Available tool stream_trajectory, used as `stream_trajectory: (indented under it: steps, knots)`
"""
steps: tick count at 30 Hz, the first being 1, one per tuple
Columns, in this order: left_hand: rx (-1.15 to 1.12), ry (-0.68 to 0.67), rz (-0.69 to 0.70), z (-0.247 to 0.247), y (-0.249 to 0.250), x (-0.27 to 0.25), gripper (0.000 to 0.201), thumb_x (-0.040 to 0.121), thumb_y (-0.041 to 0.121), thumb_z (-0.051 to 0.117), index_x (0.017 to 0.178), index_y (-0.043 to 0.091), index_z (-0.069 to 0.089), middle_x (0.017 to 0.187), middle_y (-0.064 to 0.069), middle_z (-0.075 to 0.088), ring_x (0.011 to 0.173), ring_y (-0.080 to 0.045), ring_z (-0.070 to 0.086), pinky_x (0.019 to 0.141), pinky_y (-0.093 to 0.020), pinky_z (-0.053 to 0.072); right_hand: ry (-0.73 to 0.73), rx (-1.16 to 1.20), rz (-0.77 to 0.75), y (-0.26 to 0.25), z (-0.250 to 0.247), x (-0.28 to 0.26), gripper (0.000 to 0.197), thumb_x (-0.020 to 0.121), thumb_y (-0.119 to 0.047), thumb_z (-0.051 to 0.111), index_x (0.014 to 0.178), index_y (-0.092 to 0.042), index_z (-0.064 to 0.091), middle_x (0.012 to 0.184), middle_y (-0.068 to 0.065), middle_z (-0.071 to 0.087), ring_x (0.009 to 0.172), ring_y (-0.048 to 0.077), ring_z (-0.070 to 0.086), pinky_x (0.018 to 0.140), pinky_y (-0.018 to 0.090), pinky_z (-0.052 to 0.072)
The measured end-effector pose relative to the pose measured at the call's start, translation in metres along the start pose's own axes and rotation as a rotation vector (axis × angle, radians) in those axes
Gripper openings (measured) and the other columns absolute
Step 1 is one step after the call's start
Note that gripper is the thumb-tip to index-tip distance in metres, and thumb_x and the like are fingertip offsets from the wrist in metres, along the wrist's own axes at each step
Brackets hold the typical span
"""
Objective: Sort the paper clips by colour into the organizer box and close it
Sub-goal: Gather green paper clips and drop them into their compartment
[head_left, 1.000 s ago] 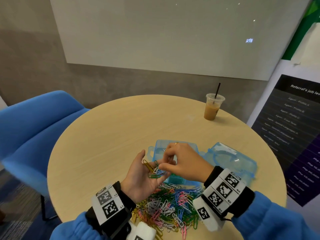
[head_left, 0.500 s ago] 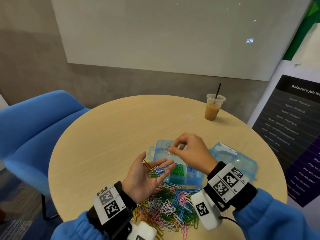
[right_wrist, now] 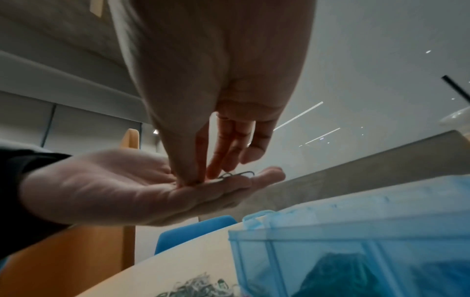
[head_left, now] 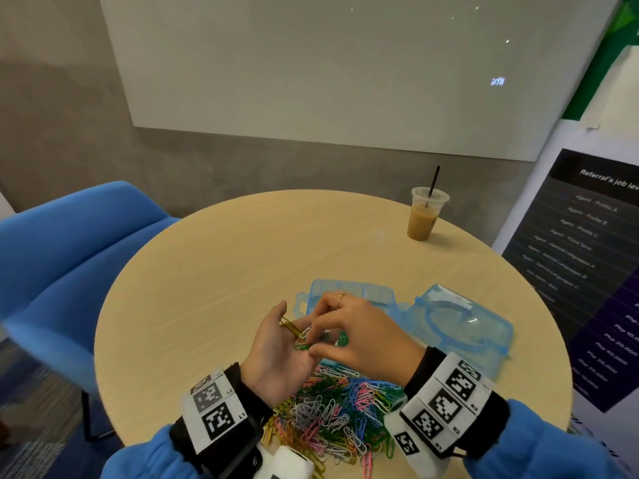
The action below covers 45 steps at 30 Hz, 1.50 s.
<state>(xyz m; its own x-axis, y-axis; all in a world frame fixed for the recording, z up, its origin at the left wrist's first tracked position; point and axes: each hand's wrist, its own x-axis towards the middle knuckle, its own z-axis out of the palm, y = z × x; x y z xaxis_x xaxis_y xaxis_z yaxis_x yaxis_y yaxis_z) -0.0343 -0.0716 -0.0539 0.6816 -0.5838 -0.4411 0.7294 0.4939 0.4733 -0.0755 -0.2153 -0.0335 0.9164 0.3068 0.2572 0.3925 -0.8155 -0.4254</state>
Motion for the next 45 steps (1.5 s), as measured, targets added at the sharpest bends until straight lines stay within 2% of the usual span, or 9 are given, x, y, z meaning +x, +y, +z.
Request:
stream_trajectory:
  steps: [6, 9, 13, 17, 22, 26, 30, 37, 45]
  knots:
    - [-0.065, -0.070, -0.023, 0.004, -0.003, -0.003, 0.064, 0.102, 0.045, 0.032, 0.109, -0.012, 0.060, 0.101, -0.024, 0.064, 0.082, -0.031, 0.065, 0.072, -0.028, 0.051, 0.042, 0.138, 0.035, 0.000, 0.005, 0.003, 0.011, 0.088, -0.022, 0.067, 0.081, -0.015, 0.071, 0.089, -0.008, 0.057, 0.085, 0.008, 0.056, 0.075, 0.027, 0.048]
    - [-0.058, -0.054, -0.009, 0.004, -0.001, -0.003, 0.064, 0.102, 0.044, 0.032, 0.114, -0.014, 0.054, 0.119, -0.032, 0.062, 0.108, -0.037, 0.063, 0.076, -0.043, 0.059, 0.174, 0.157, 0.111, 0.003, -0.003, 0.001, 0.011, 0.089, -0.022, 0.067, 0.082, -0.016, 0.070, 0.088, -0.006, 0.058, 0.079, 0.009, 0.055, 0.066, 0.014, 0.038]
    - [-0.053, -0.024, 0.000, 0.001, 0.000, -0.002, 0.069, 0.102, 0.047, 0.029, 0.126, -0.014, 0.049, 0.121, -0.030, 0.062, 0.120, -0.039, 0.057, 0.097, -0.038, 0.048, 0.401, -0.012, 0.235, 0.020, -0.017, -0.001, 0.013, 0.091, -0.026, 0.064, 0.078, -0.026, 0.062, 0.086, -0.011, 0.055, 0.077, 0.007, 0.051, 0.072, 0.024, 0.042]
    - [-0.019, -0.029, 0.001, 0.001, 0.001, -0.002, 0.071, 0.102, 0.050, 0.029, 0.127, -0.014, 0.048, 0.122, -0.030, 0.062, 0.118, -0.039, 0.058, 0.096, -0.038, 0.049, 0.275, -0.140, 0.317, 0.029, -0.018, -0.004, 0.013, 0.092, -0.030, 0.061, 0.085, -0.024, 0.070, 0.090, -0.010, 0.054, 0.082, 0.007, 0.049, 0.075, 0.027, 0.044]
    - [0.005, -0.106, -0.054, 0.003, -0.001, -0.006, 0.080, 0.099, 0.055, 0.030, 0.112, -0.017, 0.062, 0.126, -0.030, 0.057, 0.099, -0.032, 0.060, 0.087, -0.038, 0.055, 0.066, 0.035, 0.049, 0.018, -0.006, -0.004, 0.014, 0.091, -0.023, 0.066, 0.101, -0.025, 0.075, 0.096, -0.006, 0.058, 0.092, 0.005, 0.050, 0.074, 0.012, 0.036]
    - [-0.007, -0.143, -0.086, 0.002, -0.004, -0.008, 0.080, 0.098, 0.056, 0.031, 0.095, -0.014, 0.070, 0.116, -0.026, 0.060, 0.097, -0.027, 0.054, 0.090, -0.032, 0.046, -0.037, 0.043, 0.005, 0.012, -0.001, 0.001, 0.008, 0.088, -0.018, 0.068, 0.094, -0.015, 0.072, 0.096, -0.003, 0.056, 0.088, 0.008, 0.053, 0.079, 0.022, 0.045]
    - [-0.030, -0.154, -0.095, 0.003, -0.007, -0.007, 0.078, 0.099, 0.053, 0.030, 0.091, -0.012, 0.071, 0.108, -0.023, 0.064, 0.085, -0.027, 0.061, 0.074, -0.032, 0.058, -0.046, 0.080, 0.018, 0.013, -0.002, 0.004, 0.005, 0.087, -0.017, 0.070, 0.087, -0.013, 0.070, 0.088, -0.008, 0.052, 0.081, 0.007, 0.054, 0.074, 0.014, 0.041]
    - [-0.007, -0.102, -0.093, 0.001, -0.005, -0.003, 0.076, 0.101, 0.051, 0.030, 0.122, -0.019, 0.052, 0.125, -0.031, 0.059, 0.109, -0.038, 0.060, 0.085, -0.047, 0.051, 0.111, 0.267, 0.133, 0.014, -0.014, 0.008, 0.004, 0.083, -0.014, 0.074, 0.082, -0.013, 0.076, 0.072, -0.008, 0.069, 0.070, 0.002, 0.064, 0.063, 0.008, 0.042]
    - [-0.065, -0.091, -0.106, 0.001, -0.002, -0.001, 0.076, 0.101, 0.052, 0.029, 0.134, -0.016, 0.040, 0.123, -0.034, 0.059, 0.106, -0.044, 0.063, 0.079, -0.043, 0.055, 0.373, 0.340, 0.397, 0.042, -0.020, 0.028, 0.003, 0.082, -0.008, 0.074, 0.081, -0.008, 0.076, 0.069, 0.008, 0.073, 0.061, 0.015, 0.070, 0.068, 0.028, 0.059]
